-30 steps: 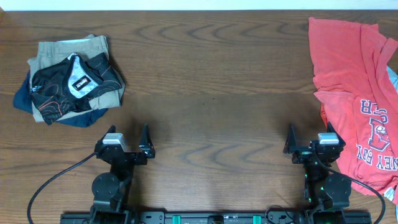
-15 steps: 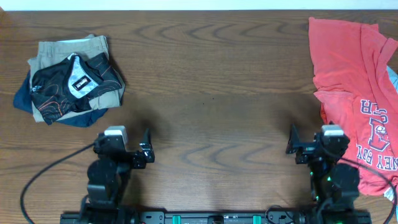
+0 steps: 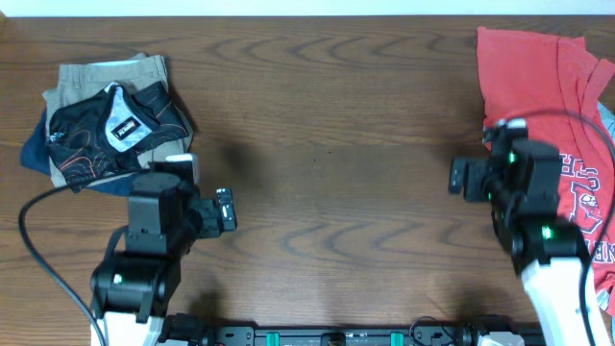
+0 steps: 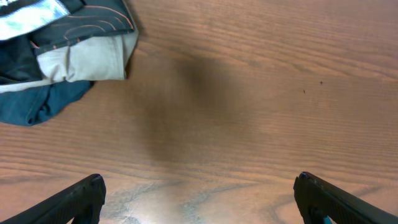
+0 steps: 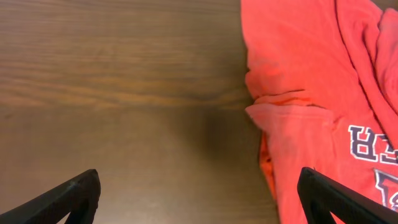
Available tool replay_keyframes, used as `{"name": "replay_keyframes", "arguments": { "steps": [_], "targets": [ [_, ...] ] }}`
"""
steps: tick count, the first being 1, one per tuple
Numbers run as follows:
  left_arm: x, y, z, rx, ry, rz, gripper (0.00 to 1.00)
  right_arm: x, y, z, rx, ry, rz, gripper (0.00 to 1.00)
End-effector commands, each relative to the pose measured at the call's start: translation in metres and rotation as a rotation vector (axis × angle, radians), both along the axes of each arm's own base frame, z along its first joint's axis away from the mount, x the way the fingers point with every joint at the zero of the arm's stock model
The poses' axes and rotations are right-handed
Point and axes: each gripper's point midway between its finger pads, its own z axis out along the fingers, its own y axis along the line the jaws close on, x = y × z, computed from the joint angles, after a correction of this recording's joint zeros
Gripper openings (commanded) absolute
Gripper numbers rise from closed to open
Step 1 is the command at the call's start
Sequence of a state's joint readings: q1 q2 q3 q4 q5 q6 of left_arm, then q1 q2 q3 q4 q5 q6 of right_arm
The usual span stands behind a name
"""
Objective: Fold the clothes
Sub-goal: 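Reach the right gripper to the red t-shirt and pinch its fabric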
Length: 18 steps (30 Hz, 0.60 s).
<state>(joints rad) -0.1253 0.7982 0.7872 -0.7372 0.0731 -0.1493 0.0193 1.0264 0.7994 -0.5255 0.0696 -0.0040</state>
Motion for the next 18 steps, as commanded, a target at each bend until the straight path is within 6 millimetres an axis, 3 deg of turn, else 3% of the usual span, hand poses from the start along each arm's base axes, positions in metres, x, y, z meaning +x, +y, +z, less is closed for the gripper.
{"name": "replay_keyframes", "arguments": {
  "steps": [1, 6, 11, 15, 18],
  "targets": [
    [0.004, -0.002, 0.001, -0.003, 0.022, -0.012, 0.98, 0.018, -0.017, 0.002, -0.04, 0.007, -0.071, 0.99],
    [0.007, -0.003, -0.008, 0.002, 0.061, -0.013, 0.98, 0.031, -0.072, -0.023, -0.149, 0.06, -0.262, 0.92],
    [0.007, -0.003, -0.012, 0.004, 0.077, -0.012, 0.98, 0.034, -0.131, -0.066, -0.122, 0.139, -0.433, 0.84],
    [0.008, -0.003, -0.012, 0.003, 0.079, -0.012, 0.98, 0.024, -0.158, -0.1, -0.074, 0.215, -0.535, 0.69],
    [0.007, -0.003, -0.012, 0.004, 0.079, -0.012, 0.98, 0.018, -0.17, -0.12, -0.055, 0.259, -0.581, 0.64]
  ]
}}
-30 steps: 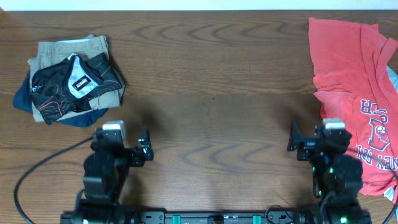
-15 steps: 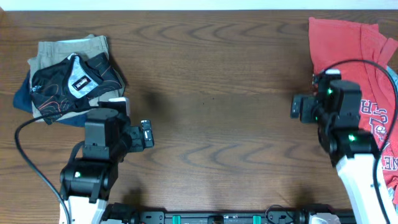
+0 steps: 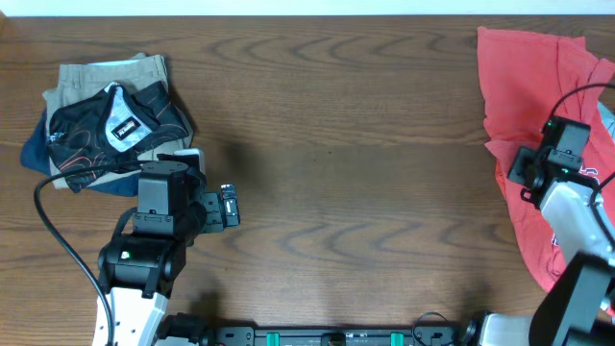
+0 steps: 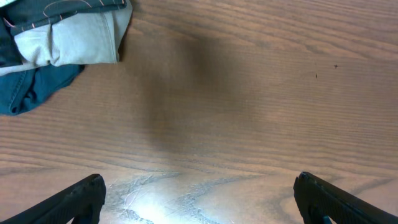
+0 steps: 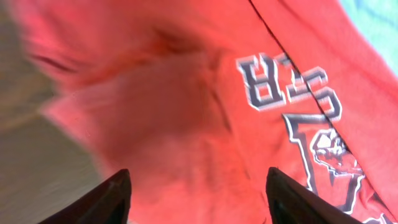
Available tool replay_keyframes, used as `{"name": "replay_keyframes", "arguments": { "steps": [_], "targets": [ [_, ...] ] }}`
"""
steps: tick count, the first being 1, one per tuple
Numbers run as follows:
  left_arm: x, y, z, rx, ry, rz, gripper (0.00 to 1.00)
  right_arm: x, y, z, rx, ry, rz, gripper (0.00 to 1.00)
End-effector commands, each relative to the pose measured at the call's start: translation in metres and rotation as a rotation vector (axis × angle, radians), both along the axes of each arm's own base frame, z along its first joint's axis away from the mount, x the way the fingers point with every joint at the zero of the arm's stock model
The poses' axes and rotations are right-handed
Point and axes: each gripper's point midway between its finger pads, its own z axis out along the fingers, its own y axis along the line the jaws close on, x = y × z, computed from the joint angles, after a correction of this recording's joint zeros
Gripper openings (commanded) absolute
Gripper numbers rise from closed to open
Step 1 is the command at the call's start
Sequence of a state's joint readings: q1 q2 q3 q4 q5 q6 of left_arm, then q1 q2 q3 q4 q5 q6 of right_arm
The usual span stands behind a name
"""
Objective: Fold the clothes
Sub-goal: 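Reach the right gripper to the red t-shirt and pinch its fabric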
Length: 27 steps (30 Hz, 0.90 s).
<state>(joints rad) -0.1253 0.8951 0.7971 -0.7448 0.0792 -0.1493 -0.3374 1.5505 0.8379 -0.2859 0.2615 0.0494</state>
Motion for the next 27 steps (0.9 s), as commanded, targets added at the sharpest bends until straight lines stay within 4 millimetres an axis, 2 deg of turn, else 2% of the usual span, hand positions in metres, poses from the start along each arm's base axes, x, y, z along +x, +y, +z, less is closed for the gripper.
{"name": "replay_keyframes", "arguments": {
  "steps": [1, 6, 13, 15, 17, 19, 20, 23, 27],
  "targets": [
    [0.002, -0.001, 0.007, -0.004, -0.015, -0.008, 0.98, -0.002, -0.014, -0.013, 0.017, 0.013, -0.073, 0.63],
    [0.002, -0.001, 0.007, -0.004, -0.015, -0.008, 0.98, -0.012, -0.023, -0.04, 0.042, 0.078, -0.105, 0.6],
    [0.002, -0.001, 0.007, -0.004, -0.015, -0.008, 0.98, -0.022, -0.023, -0.072, 0.102, 0.147, -0.124, 0.54],
    [0.002, -0.001, 0.007, -0.004, -0.015, -0.008, 0.98, -0.024, -0.022, -0.078, 0.108, 0.163, -0.124, 0.46],
    [0.002, -0.001, 0.007, -0.004, -0.015, -0.008, 0.98, -0.025, -0.02, -0.083, 0.12, 0.171, -0.121, 0.27],
    [0.002, -0.001, 0.007, -0.004, -0.015, -0.008, 0.98, -0.025, -0.018, -0.084, 0.128, 0.17, -0.117, 0.07],
    [0.002, -0.001, 0.007, -0.004, -0.015, -0.008, 0.98, -0.024, -0.018, -0.083, 0.129, 0.165, -0.116, 0.01],
    [0.002, -0.001, 0.007, -0.003, -0.015, -0.008, 0.98, -0.019, -0.018, -0.075, 0.135, 0.129, -0.127, 0.01],
    [0.002, -0.001, 0.007, -0.003, -0.015, -0.008, 0.98, -0.001, -0.019, -0.036, 0.134, 0.023, -0.105, 0.01]
  ]
}}
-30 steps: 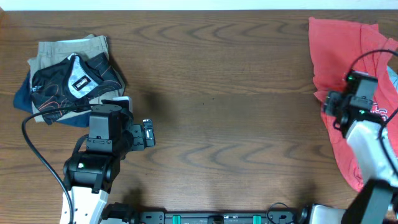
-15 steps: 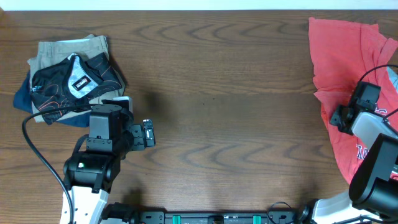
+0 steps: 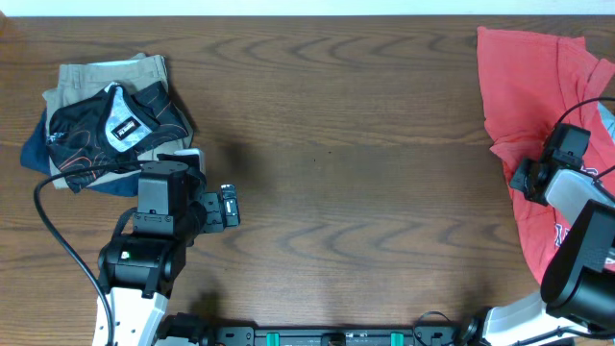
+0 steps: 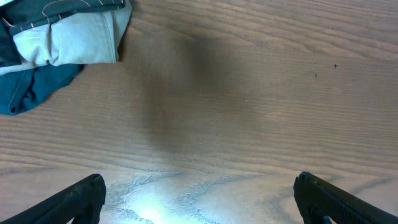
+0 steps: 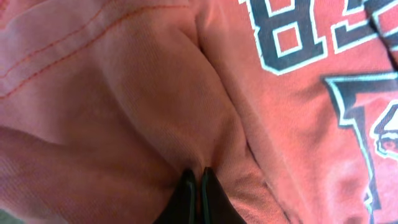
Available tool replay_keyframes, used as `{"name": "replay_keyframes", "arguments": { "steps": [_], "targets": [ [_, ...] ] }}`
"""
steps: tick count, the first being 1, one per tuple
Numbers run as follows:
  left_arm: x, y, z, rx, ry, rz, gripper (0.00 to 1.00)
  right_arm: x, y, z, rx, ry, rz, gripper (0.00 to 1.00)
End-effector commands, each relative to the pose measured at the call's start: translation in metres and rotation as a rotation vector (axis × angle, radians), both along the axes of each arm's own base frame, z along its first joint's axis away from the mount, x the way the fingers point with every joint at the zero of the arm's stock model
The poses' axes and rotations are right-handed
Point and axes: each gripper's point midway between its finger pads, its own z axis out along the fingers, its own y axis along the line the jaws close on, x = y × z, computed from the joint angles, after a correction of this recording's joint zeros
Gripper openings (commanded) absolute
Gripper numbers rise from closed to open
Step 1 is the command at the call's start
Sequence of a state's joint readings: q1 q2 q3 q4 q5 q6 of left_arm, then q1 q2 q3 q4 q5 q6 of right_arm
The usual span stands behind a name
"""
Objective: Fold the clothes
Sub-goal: 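Reach the right gripper to the red t-shirt and pinch its fabric, then drag the red t-shirt leftward to the table center with the right gripper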
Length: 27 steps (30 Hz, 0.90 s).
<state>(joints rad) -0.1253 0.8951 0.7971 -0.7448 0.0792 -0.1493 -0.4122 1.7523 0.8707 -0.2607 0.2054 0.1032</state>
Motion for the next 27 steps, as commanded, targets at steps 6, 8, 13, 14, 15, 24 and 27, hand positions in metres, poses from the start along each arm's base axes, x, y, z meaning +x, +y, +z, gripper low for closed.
{"name": "replay_keyframes", "arguments": {
  "steps": [6, 8, 13, 14, 15, 24, 27],
  "targets": [
    [0.002, -0.001, 0.007, -0.004, -0.015, -0.008, 0.98, 0.026, 0.022, 0.096, 0.089, -0.256, 0.088, 0.01],
    [0.002, -0.001, 0.007, -0.004, -0.015, -0.008, 0.98, 0.024, 0.043, 0.111, 0.158, -0.293, 0.138, 0.01],
    [0.002, -0.001, 0.007, -0.004, -0.015, -0.008, 0.98, 0.018, 0.106, 0.118, 0.374, -0.298, 0.286, 0.01],
    [0.002, -0.001, 0.007, -0.004, -0.015, -0.008, 0.98, 0.016, 0.119, 0.117, 0.418, -0.29, 0.314, 0.01],
    [0.002, -0.001, 0.007, -0.004, -0.015, -0.008, 0.98, 0.013, 0.133, 0.116, 0.465, -0.276, 0.344, 0.01],
    [0.002, -0.001, 0.007, -0.004, -0.015, -0.008, 0.98, 0.009, 0.274, 0.139, 0.725, -0.288, 0.758, 0.01],
    [0.002, -0.001, 0.007, -0.004, -0.015, -0.008, 0.98, 0.012, 0.32, 0.158, 0.761, -0.362, 0.936, 0.08]
  ]
}}
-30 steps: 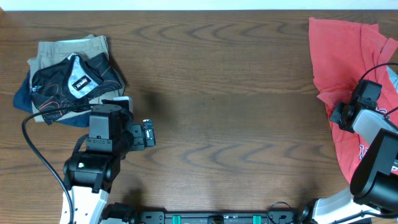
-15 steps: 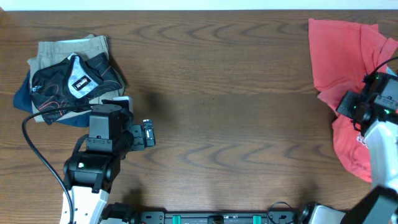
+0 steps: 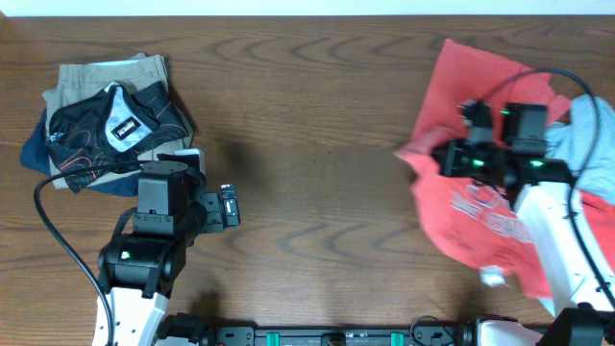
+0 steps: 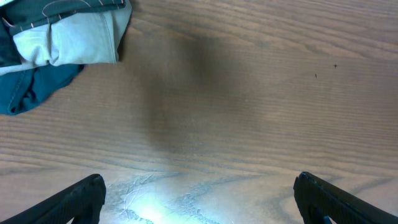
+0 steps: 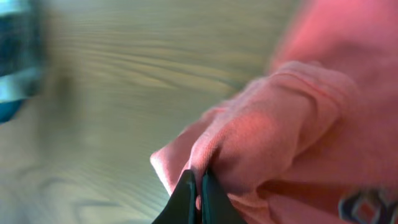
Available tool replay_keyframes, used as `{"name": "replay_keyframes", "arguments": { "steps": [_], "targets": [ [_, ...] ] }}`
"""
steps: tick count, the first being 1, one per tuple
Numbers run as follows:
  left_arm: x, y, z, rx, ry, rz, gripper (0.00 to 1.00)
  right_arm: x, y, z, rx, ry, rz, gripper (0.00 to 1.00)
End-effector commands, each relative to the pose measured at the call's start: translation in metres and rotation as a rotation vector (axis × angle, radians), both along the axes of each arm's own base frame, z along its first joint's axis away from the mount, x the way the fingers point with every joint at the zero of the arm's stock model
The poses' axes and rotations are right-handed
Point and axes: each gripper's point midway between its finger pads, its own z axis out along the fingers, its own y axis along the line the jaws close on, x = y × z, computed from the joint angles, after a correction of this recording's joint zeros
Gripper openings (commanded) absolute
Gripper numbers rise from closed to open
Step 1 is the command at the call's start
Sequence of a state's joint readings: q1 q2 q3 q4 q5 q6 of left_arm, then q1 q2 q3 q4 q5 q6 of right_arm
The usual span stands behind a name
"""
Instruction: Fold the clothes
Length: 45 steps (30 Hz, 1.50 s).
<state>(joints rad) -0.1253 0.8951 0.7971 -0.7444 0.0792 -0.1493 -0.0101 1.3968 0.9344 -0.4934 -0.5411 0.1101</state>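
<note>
The red T-shirt (image 3: 480, 192) with dark lettering lies crumpled at the table's right, one corner drawn toward the middle. My right gripper (image 3: 437, 157) is shut on a bunched fold near that left corner. In the right wrist view the fingertips (image 5: 198, 186) pinch red cloth (image 5: 292, 106) over bare wood. My left gripper (image 3: 227, 207) hangs open over bare table at the left, its two fingers (image 4: 81, 196) wide apart in the left wrist view, nothing between them.
A pile of folded clothes (image 3: 106, 115), tan, black and blue, sits at the far left; its corner (image 4: 68, 37) shows in the left wrist view. A pale blue-grey garment (image 3: 591, 130) lies at the right edge beside the shirt. Cables trail from both arms.
My right gripper, still shut on the red shirt, has moved left from the table's right edge toward the middle. The shirt has come with it and shifted left. The left arm has not moved.
My right gripper was open over bare wood just left of the red shirt. Then it was open above the shirt's lettering at the right edge. After that it was shut on a fold there, and now the shirt lies further left. The left gripper stayed open throughout.
</note>
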Motion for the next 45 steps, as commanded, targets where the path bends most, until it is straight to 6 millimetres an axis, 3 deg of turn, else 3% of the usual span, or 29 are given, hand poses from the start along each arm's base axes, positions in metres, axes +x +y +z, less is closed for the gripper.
{"name": "replay_keyframes", "arguments": {
  "steps": [1, 2, 4, 7, 8, 11, 14, 20, 26, 33, 39, 45],
  "targets": [
    [0.002, -0.001, 0.007, -0.003, -0.015, -0.008, 0.98, -0.011, 0.064, 0.026, 0.134, -0.077, 0.219, 0.13],
    [0.002, -0.001, 0.007, -0.003, -0.015, -0.008, 0.98, -0.011, 0.072, 0.027, 0.117, -0.099, 0.237, 0.19],
    [0.002, -0.001, 0.007, -0.004, -0.015, -0.008, 0.98, -0.008, 0.076, 0.021, 0.045, -0.113, 0.222, 0.5],
    [0.002, -0.001, 0.007, -0.004, -0.015, -0.008, 0.98, -0.004, 0.053, 0.0, -0.126, -0.068, 0.115, 0.91],
    [0.003, -0.001, 0.007, -0.004, -0.016, -0.008, 0.98, -0.004, 0.041, -0.007, -0.175, -0.041, 0.059, 0.99],
    [0.003, -0.004, 0.008, -0.016, -0.018, -0.017, 0.97, -0.006, -0.008, -0.024, -0.317, 0.062, -0.166, 0.99],
    [0.005, -0.019, 0.013, -0.089, -0.036, -0.069, 0.98, -0.013, -0.047, -0.032, -0.395, 0.132, -0.313, 0.99],
    [0.015, -0.043, 0.019, -0.277, -0.03, -0.047, 0.98, -0.034, -0.099, -0.038, -0.411, 0.245, -0.45, 0.99],
    [0.026, -0.076, 0.001, -0.34, 0.043, -0.136, 0.98, -0.06, -0.142, -0.037, -0.402, 0.336, -0.582, 0.99],
    [0.028, -0.153, -0.03, -0.428, 0.157, -0.332, 0.98, -0.081, -0.165, -0.025, -0.388, 0.357, -0.673, 0.99],
    [0.035, -0.203, -0.06, -0.524, 0.241, -0.29, 0.98, -0.089, -0.171, -0.019, -0.394, 0.351, -0.684, 0.99],
    [0.022, -0.245, -0.101, -0.521, 0.323, -0.339, 0.98, -0.09, -0.17, -0.019, -0.393, 0.354, -0.684, 0.99]
  ]
}}
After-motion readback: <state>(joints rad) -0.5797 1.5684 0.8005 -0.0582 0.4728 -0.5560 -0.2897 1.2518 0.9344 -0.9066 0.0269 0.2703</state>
